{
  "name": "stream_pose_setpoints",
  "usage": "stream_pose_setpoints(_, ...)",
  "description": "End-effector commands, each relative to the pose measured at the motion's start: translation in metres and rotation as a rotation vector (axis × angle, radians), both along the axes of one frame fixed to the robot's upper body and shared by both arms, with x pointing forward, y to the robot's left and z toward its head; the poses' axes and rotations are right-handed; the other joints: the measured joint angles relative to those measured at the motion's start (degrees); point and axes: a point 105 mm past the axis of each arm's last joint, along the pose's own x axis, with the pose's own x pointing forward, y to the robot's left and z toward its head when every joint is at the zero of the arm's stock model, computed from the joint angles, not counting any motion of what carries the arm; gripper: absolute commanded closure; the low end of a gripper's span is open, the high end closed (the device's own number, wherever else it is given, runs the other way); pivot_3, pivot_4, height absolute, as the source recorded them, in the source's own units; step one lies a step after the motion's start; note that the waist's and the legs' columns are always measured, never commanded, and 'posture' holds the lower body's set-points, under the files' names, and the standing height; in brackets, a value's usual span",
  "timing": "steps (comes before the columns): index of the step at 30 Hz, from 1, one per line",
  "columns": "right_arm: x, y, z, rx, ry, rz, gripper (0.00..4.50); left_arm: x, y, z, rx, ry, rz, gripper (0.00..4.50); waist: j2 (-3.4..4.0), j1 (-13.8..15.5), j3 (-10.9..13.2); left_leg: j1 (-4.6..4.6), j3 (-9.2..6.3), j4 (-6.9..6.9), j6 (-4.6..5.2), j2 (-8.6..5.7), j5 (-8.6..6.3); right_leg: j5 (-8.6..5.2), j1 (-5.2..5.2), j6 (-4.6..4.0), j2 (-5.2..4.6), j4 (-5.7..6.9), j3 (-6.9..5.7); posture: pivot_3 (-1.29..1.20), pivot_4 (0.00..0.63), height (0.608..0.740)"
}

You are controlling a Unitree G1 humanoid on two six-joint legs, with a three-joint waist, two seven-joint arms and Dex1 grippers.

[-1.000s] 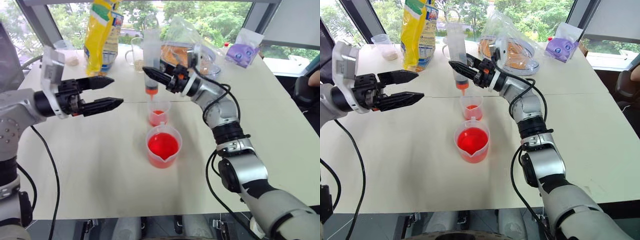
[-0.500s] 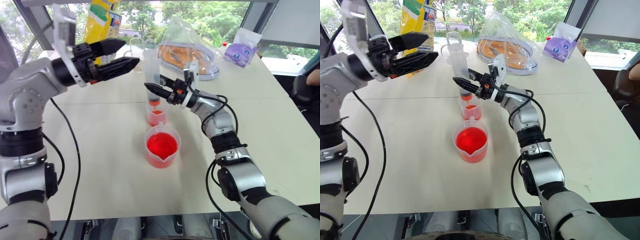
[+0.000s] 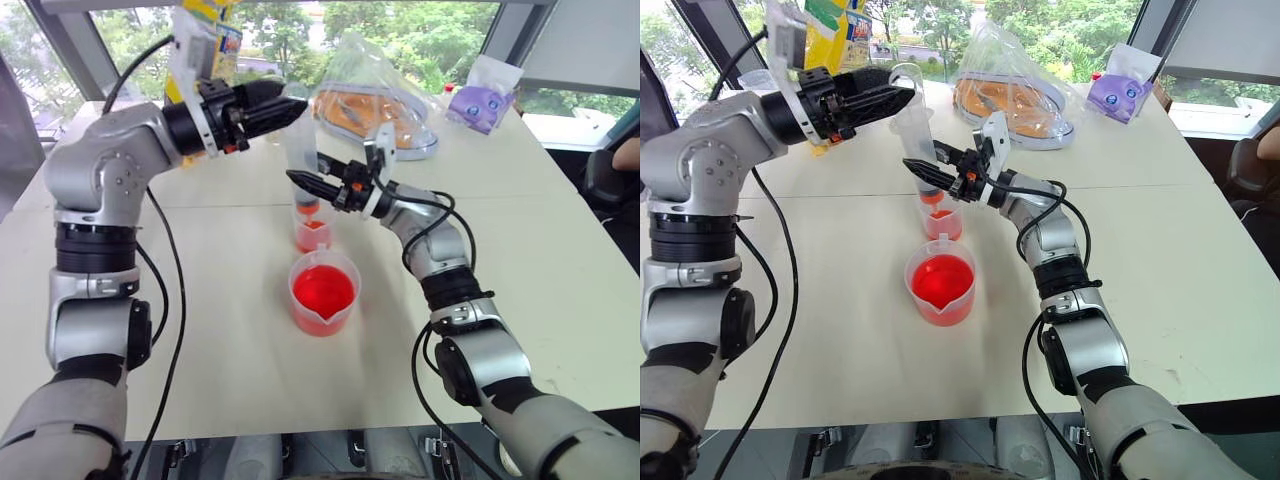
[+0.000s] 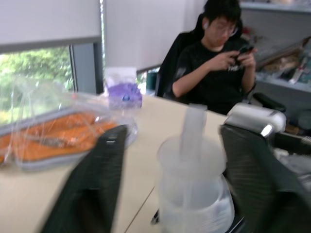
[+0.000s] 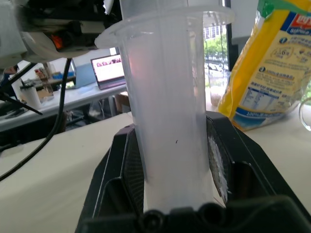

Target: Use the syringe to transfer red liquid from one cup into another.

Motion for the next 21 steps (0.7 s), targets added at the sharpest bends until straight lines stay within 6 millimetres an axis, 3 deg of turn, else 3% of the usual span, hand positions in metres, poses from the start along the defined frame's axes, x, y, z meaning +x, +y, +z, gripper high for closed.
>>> stream_pose_setpoints(1,-0.007,0.003,0.021,0.024,-0.083,0.021,3.05,-0.005,-0.002,0.013,-0.008,-0.051,-0.015,3.83,0.0,0.1,0.0,0.0,0.0,0.0,0.0,0.0,0.0,0.0,0.0,0.0,0.0,0.0,0.0,0.0,0.15,0.74)
stream_pose_setpoints(2,-0.008,0.003,0.021,0.023,-0.084,0.022,3.05,-0.005,-0.002,0.014,-0.011,-0.051,-0.02,4.3,0.0,0.1,0.0,0.0,0.0,0.0,0.0,0.0,0.0,0.0,0.0,0.0,0.0,0.0,0.0,0.0,0.15,0.74)
stream_pose_setpoints(3,-0.008,0.003,0.022,0.023,-0.083,0.025,3.05,-0.007,-0.003,0.014,-0.008,-0.053,-0.028,4.44,0.0,0.1,0.0,0.0,0.0,0.0,0.0,0.0,0.0,0.0,0.0,0.0,0.0,0.0,0.0,0.0,0.15,0.74)
stream_pose_setpoints(12,-0.011,0.001,0.035,0.041,-0.102,0.026,3.05,-0.021,-0.011,-0.01,0.106,-0.036,-0.127,4.44,0.0,0.0,0.0,0.0,-0.01,0.0,0.0,0.01,0.0,0.0,-0.01,0.0,0.01,0.01,0.0,0.0,0.15,0.74)
stream_pose_setpoints(21,-0.01,-0.011,0.062,0.083,-0.132,-0.006,3.05,-0.017,-0.016,-0.03,0.144,-0.007,-0.144,4.44,0.0,0.2,0.0,0.0,-0.01,0.0,0.02,-0.01,-0.01,0.0,0.0,0.0,-0.01,0.01,0.0,0.0,0.15,0.74)
